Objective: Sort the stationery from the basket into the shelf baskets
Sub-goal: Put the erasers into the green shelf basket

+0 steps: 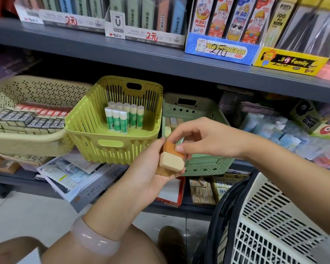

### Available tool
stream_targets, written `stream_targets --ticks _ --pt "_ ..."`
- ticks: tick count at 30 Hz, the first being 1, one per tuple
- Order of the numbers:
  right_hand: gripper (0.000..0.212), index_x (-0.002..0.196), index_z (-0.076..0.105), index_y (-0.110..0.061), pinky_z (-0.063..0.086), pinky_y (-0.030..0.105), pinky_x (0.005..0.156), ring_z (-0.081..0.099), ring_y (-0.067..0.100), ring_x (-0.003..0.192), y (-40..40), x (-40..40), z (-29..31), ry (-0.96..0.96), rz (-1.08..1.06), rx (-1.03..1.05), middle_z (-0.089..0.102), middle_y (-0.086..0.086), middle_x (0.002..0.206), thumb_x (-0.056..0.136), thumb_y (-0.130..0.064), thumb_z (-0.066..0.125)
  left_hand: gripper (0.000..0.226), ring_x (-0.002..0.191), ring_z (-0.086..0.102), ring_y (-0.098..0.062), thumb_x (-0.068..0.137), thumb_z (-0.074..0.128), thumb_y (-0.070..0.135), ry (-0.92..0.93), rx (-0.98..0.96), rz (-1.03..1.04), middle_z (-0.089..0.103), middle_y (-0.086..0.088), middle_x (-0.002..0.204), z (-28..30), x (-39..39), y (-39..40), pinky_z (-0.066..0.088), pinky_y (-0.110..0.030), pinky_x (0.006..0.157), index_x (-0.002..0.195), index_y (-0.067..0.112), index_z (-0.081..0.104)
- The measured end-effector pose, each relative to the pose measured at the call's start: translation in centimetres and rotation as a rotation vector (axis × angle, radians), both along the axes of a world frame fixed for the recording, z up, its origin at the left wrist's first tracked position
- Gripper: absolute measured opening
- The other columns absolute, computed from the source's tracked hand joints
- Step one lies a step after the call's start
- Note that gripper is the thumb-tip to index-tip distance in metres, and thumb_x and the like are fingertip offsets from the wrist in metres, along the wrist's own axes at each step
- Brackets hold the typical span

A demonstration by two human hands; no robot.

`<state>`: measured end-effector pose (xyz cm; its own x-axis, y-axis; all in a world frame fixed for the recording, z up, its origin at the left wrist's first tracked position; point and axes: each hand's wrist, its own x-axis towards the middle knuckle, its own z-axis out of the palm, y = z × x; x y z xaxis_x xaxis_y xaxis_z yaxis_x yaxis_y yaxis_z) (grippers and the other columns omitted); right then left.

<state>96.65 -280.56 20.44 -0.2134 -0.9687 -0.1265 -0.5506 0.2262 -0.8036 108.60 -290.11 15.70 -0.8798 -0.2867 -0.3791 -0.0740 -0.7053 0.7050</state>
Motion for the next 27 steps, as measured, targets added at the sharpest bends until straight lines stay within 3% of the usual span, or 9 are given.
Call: stream_targets --ticks 5,7,8,11,13,19,23,25,27 --pt "0.014 0.090 0.065 -0.014 0.051 0.015 0.065 0.066 0.007 0.073 0.0 -0.1 -0.7 -0.172 -0.253 -0.153 0.066 0.001 0.094 0.087 -0.001 0.059 0.026 0.056 0.055 -0.019 0.094 0.048 0.029 0.005 -0.015 0.019 0.065 -0.008 0.069 0.2 -0.1 -0.2 0.050 -0.025 0.044 0.111 0.010 0.055" --pt "0.007 0.086 0.062 -0.012 0.052 0.017 0.063 0.067 0.010 0.068 -0.1 0.1 -0.8 -0.232 -0.394 -0.199 0.064 0.005 0.086 0.087 -0.005 0.059 0.024 0.061 0.056 -0.020 0.091 0.052 0.029 0.022 -0.014 0.021 0.065 -0.008 0.074 0.1 -0.2 -0.1 0.050 -0.025 0.045 0.106 0.011 0.057" --pt "0.006 0.082 0.061 -0.011 0.053 0.018 0.061 0.064 0.010 0.064 -0.1 0.3 -0.8 -0.169 -0.451 -0.182 0.063 0.004 0.078 0.088 -0.013 0.060 0.026 0.062 0.057 -0.020 0.088 0.055 0.031 0.029 -0.014 0.022 0.065 -0.008 0.074 0.0 -0.3 0.0 0.050 -0.025 0.046 0.105 0.012 0.058" --pt "0.038 0.067 0.062 -0.015 0.046 0.019 0.052 0.052 0.006 0.052 0.3 0.5 -0.7 0.090 -0.479 0.022 0.057 -0.004 0.060 0.087 -0.046 0.054 0.038 0.057 0.062 -0.015 0.078 0.060 0.037 0.056 -0.009 0.025 0.068 -0.004 0.064 -0.2 -0.4 0.2 0.051 -0.025 0.048 0.108 0.013 0.059" --pt "0.049 0.064 0.065 -0.015 0.043 0.016 0.048 0.049 0.004 0.048 0.6 0.8 -0.4 0.077 -0.446 0.170 0.056 -0.005 0.056 0.083 -0.057 0.049 0.044 0.054 0.064 -0.010 0.075 0.060 0.039 0.080 -0.034 0.034 0.069 -0.001 0.062 -0.3 -0.5 0.3 0.052 -0.023 0.050 0.112 0.013 0.059" --pt "0.032 0.069 0.065 -0.012 0.040 0.017 0.049 0.048 0.006 0.050 0.6 0.6 -0.1 -0.319 -0.506 0.201 0.057 0.000 0.062 0.087 -0.038 0.058 0.034 0.054 0.062 -0.005 0.077 0.061 0.038 0.087 -0.108 0.046 0.066 0.003 0.069 -0.3 -0.7 0.7 0.051 -0.022 0.051 0.104 0.017 0.062" --pt "0.021 0.069 0.061 -0.016 0.049 0.014 0.048 0.061 0.006 0.053 0.3 0.5 -0.4 -0.494 -0.541 0.089 0.066 -0.001 0.066 0.086 -0.028 0.061 0.022 0.057 0.062 -0.006 0.084 0.059 0.035 0.079 -0.113 0.034 0.067 0.006 0.067 -0.5 -0.7 0.9 0.052 -0.024 0.053 0.098 0.018 0.062" --pt "0.019 0.069 0.058 -0.016 0.052 0.016 0.050 0.065 0.007 0.054 -0.2 -0.2 -0.7 -0.480 -0.590 0.019 0.069 0.001 0.065 0.085 -0.024 0.063 0.024 0.064 0.061 -0.013 0.085 0.058 0.036 0.047 -0.084 0.037 0.068 0.000 0.076 -0.4 -0.8 0.9 0.052 -0.027 0.055 0.098 0.016 0.061" --pt "0.020 0.070 0.055 -0.015 0.055 0.017 0.051 0.064 0.007 0.051 -1.1 -1.6 -1.3 -0.306 -0.691 -0.027 0.067 0.002 0.062 0.086 -0.024 0.064 0.027 0.059 0.059 -0.017 0.088 0.055 0.036 -0.014 -0.002 0.063 0.068 -0.006 0.072 -0.1 -0.8 1.0 0.052 -0.027 0.051 0.095 0.010 0.059"
